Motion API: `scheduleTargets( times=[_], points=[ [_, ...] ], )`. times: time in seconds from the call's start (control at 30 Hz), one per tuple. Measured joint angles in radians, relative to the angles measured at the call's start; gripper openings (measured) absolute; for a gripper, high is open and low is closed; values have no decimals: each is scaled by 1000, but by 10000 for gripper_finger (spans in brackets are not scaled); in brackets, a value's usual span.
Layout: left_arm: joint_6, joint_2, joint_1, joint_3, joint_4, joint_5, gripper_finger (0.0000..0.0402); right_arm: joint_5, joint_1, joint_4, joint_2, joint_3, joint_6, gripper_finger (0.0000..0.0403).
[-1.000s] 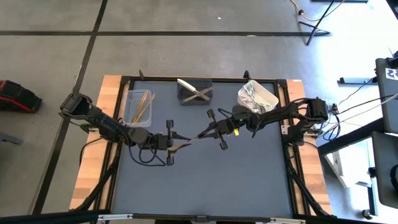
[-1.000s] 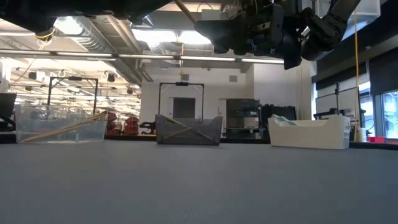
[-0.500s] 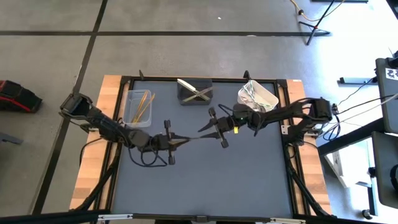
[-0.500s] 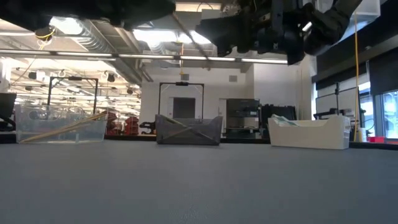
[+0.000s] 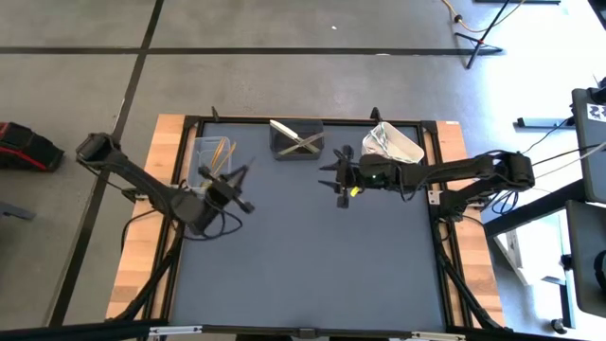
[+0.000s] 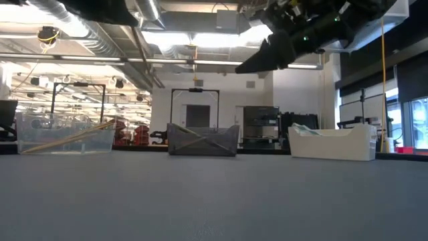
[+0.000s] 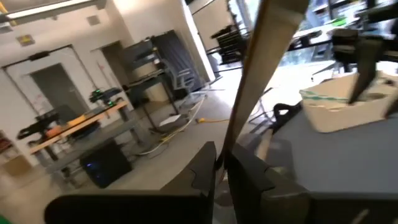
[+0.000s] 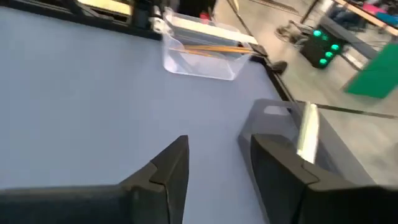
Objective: Sort silverware by color (type)
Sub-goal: Put the gold knife into the transparent bin
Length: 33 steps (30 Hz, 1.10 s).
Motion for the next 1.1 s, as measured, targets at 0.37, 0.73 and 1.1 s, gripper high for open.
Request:
scheduleTargets(
  times=[0.37, 0.73, 1.1],
  points=[
    [123, -312, 82, 0, -48, 129, 22, 30, 0, 1, 11, 0, 0, 156],
    [-356, -448, 195, 97, -750, 609, 21, 19, 0, 4, 12, 0, -4, 156],
    [-964, -331, 452, 462, -1713, 792, 21, 19, 1, 4, 13, -1, -4, 156]
  ],
)
